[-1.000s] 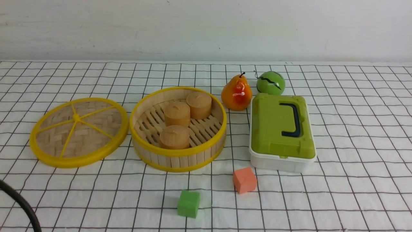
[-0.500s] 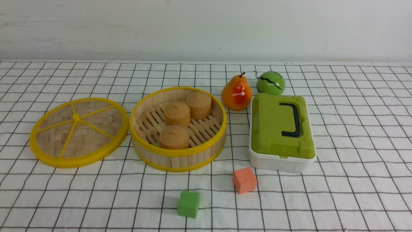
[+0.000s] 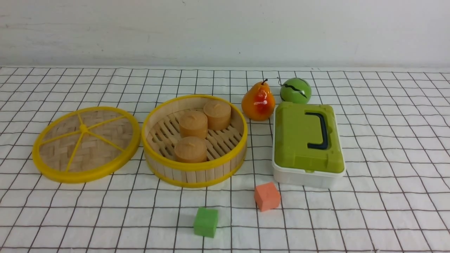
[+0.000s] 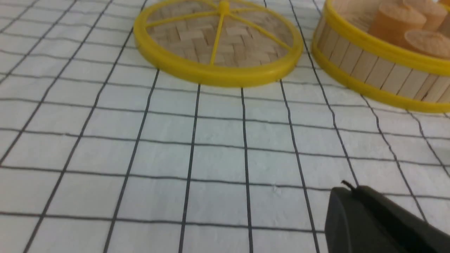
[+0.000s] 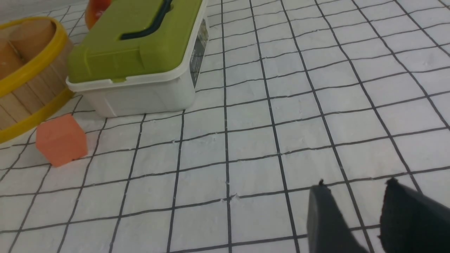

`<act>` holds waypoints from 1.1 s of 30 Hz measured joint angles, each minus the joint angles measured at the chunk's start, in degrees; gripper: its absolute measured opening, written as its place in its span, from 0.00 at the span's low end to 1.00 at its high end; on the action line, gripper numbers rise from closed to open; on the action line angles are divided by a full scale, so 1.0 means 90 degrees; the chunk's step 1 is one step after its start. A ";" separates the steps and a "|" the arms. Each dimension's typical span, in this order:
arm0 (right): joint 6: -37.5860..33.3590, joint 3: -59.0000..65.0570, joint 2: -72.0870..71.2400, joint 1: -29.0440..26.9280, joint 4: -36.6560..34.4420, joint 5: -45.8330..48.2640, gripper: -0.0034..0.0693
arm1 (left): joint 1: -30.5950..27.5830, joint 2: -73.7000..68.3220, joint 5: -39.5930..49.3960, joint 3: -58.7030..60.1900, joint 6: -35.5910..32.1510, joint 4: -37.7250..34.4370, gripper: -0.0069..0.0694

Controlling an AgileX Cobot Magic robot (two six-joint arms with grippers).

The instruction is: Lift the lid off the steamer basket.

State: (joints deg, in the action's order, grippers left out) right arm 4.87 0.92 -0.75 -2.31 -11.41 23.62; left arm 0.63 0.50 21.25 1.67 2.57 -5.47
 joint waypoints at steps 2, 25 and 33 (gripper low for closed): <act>0.0000 0.0000 0.0000 0.0000 0.0000 0.0000 0.38 | 0.0000 0.0000 0.0052 0.0000 -0.0007 0.0000 0.07; 0.0000 0.0000 0.0000 0.0000 0.0000 0.0000 0.38 | 0.0000 0.0000 0.0066 0.0000 -0.0007 0.0021 0.09; 0.0000 0.0000 0.0000 0.0000 0.0000 0.0000 0.38 | 0.0000 0.0000 0.0066 0.0000 -0.0007 0.0021 0.10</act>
State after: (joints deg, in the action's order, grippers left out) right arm 4.87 0.92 -0.75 -2.31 -11.41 23.62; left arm 0.63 0.50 21.85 1.67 2.51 -5.29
